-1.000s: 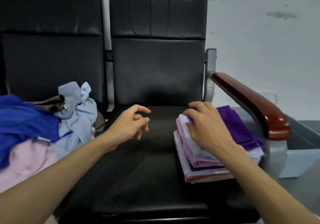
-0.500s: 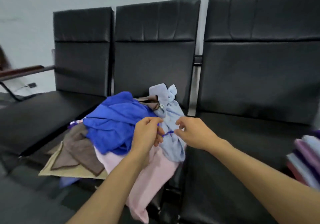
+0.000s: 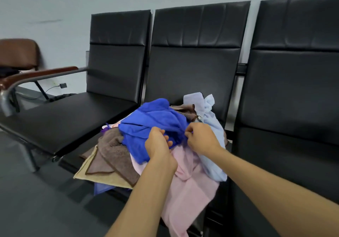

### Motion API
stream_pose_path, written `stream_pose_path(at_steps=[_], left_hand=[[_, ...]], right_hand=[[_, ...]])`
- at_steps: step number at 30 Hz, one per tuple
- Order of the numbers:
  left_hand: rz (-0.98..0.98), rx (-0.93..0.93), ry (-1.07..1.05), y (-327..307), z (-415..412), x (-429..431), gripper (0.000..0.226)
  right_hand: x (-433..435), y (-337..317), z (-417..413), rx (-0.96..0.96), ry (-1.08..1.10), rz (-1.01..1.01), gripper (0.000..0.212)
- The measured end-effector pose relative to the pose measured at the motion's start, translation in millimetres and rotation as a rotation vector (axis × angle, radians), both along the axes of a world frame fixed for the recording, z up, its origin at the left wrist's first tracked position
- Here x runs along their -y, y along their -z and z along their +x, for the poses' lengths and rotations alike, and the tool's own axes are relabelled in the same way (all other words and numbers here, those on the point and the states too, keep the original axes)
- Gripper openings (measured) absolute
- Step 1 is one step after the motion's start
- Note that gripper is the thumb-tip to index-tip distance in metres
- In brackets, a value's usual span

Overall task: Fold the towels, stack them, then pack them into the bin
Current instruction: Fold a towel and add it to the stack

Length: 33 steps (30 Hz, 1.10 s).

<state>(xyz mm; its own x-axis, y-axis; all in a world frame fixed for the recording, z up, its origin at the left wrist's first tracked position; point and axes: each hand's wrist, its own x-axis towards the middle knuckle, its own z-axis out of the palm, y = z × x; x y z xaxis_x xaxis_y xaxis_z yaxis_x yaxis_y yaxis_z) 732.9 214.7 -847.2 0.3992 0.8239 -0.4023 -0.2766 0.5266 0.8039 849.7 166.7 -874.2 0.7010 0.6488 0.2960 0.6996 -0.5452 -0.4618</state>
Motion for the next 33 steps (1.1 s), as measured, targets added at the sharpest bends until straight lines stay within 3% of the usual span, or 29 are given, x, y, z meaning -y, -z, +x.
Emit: stream_pose_path(at_steps=[5, 11, 14, 17, 20, 24, 29, 31, 33], left_hand=[[-0.006, 0.055, -0.026, -2, -1, 0, 0.008], [0.024, 0.167, -0.077, -8, 8, 2, 0.044], [0.012, 0.139, -0.055, -10, 8, 9, 0.035], [0.089, 0.139, 0.163, -13, 11, 24, 0.007], [0.234, 0.116, 0.441, -18, 20, 49, 0.015], [0.449, -0.005, 0.813, -27, 32, 78, 0.021], [0.541, -0.112, 1.104, -20, 57, 122, 0.022], [0.610, -0.239, 1.240, -15, 65, 140, 0.030], [0.827, -0.508, 1.400, -14, 72, 153, 0.051]], right_hand=[[25, -40, -7, -0.122, -0.277, 0.202, 0.019], [69, -84, -23, -0.085, -0.509, 0.117, 0.039], [101, -93, -18, -0.111, -0.470, 0.070, 0.021], [138, -91, -9, -0.039, -0.390, 0.015, 0.009], [185, -87, 6, -0.002, -0.278, 0.118, 0.009], [249, -86, 20, -0.090, -0.240, 0.367, 0.008], [310, -69, 33, -0.115, -0.116, 0.560, 0.013], [327, -57, 40, -0.125, -0.074, 0.563, 0.017], [341, -48, 49, -0.108, -0.049, 0.495, 0.027]])
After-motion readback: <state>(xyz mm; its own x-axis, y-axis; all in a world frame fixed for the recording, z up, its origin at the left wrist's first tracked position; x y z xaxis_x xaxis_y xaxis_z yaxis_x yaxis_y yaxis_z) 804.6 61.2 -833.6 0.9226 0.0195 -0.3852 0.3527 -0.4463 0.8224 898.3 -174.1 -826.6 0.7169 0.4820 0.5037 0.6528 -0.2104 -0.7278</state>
